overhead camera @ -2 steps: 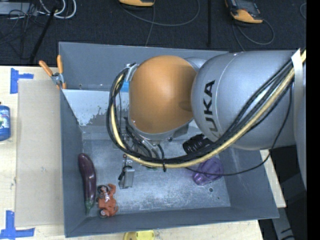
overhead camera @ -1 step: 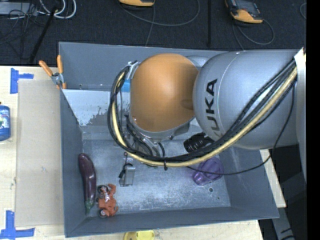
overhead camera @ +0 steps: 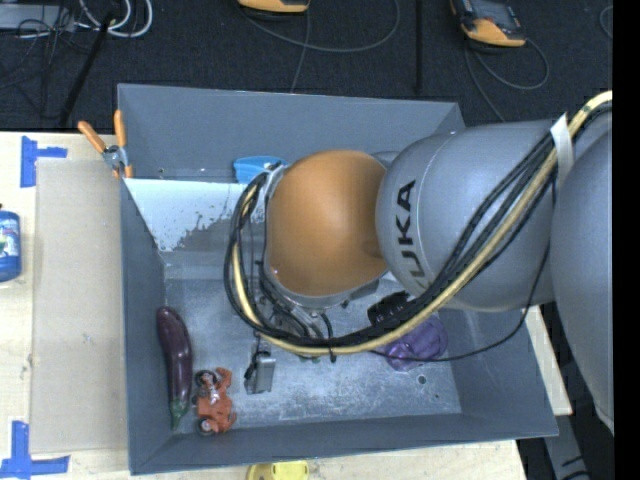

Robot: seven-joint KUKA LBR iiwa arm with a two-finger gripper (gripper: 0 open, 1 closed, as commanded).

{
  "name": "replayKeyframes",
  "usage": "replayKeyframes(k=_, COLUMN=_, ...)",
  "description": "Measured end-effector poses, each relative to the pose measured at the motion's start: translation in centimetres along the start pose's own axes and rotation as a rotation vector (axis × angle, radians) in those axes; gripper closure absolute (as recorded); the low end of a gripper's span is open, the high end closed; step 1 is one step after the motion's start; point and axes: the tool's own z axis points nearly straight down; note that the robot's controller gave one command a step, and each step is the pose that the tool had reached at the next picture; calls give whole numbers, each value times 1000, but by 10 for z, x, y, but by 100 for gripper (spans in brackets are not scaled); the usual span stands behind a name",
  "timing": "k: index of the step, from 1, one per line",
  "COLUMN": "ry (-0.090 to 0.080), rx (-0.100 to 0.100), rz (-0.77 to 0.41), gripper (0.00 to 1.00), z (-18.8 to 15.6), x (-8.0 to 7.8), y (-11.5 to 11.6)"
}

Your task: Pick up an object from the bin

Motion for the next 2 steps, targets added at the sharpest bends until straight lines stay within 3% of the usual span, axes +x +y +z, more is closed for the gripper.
replayKeyframes(k=1, ry=1, rx=1, rz=-156, gripper=0, z=67, x=-14, y=8)
replayKeyframes(k=2, ry=7, rx=3, rz=-203, gripper=0, z=109, x=5, y=19)
